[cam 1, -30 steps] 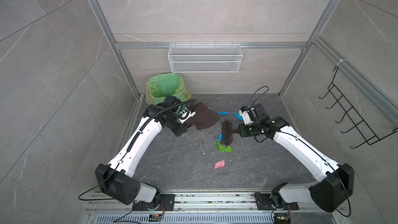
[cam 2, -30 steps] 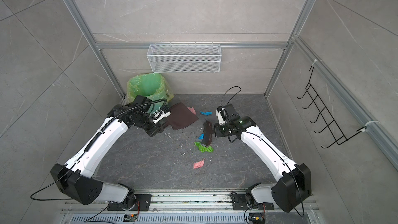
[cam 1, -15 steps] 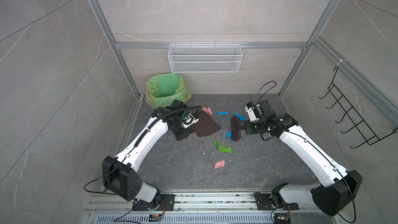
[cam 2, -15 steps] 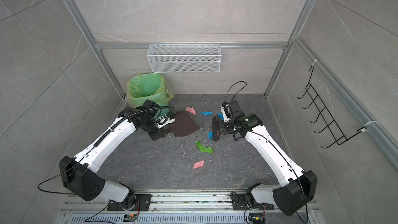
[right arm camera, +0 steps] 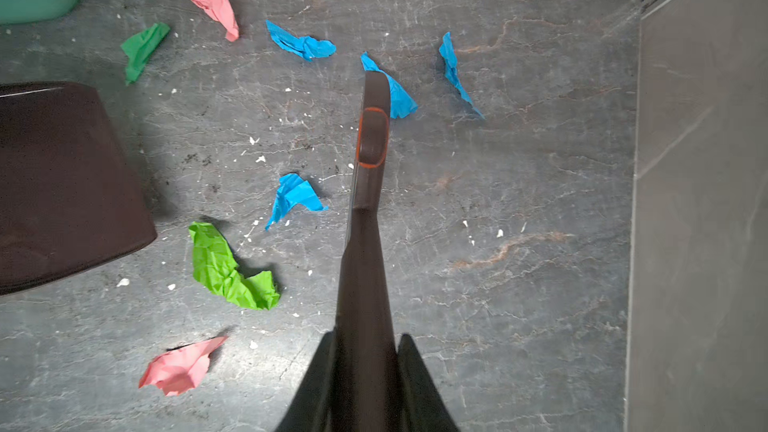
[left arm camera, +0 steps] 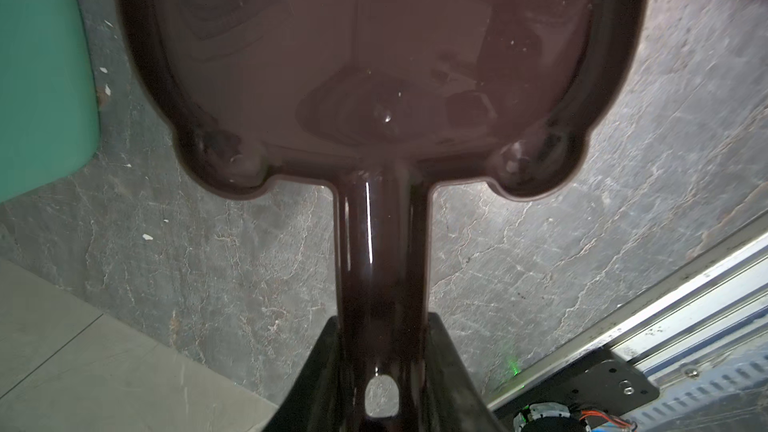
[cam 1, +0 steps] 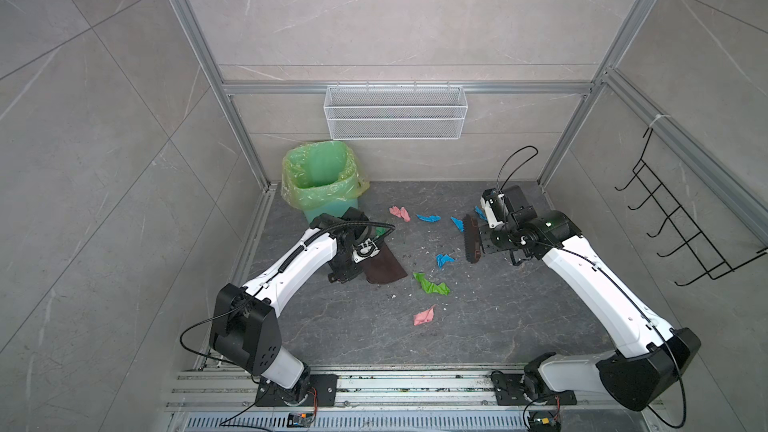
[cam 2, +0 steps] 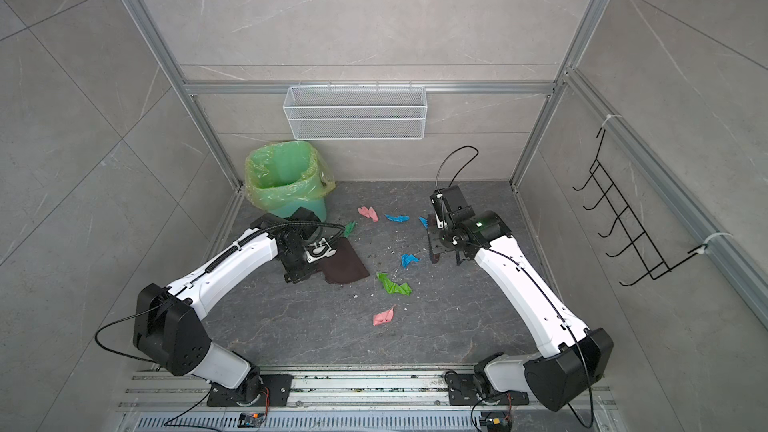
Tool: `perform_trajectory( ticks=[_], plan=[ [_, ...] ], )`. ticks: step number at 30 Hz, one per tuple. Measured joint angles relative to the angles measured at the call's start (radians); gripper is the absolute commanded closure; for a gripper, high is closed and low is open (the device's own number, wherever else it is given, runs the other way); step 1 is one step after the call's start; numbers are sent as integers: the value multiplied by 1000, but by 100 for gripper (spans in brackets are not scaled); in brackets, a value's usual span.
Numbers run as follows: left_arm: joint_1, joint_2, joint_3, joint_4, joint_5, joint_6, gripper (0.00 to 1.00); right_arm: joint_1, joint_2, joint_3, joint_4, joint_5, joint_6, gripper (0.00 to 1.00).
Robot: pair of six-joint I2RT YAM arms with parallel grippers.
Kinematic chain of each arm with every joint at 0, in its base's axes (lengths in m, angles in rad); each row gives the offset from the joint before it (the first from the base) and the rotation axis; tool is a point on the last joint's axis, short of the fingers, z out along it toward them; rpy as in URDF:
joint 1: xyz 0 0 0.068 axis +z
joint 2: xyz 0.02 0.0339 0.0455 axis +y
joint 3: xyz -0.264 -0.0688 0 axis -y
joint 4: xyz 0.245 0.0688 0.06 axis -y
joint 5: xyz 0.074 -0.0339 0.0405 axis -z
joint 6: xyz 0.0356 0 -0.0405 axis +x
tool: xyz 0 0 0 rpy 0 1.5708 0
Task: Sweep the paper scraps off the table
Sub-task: 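Sweep the green scrap with the right gripper's brush onto the dustpan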
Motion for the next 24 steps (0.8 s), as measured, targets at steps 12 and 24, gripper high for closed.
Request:
perform_trajectory(
  ticks=[12, 24],
  plan=[
    [-116, 84, -30, -26, -27, 37, 100, 10, 39, 17, -132, -63, -31, 100],
    [-130, 150, -29, -27, -32, 40, 100, 157, 56, -21, -189, -162, -16, 100]
  ],
)
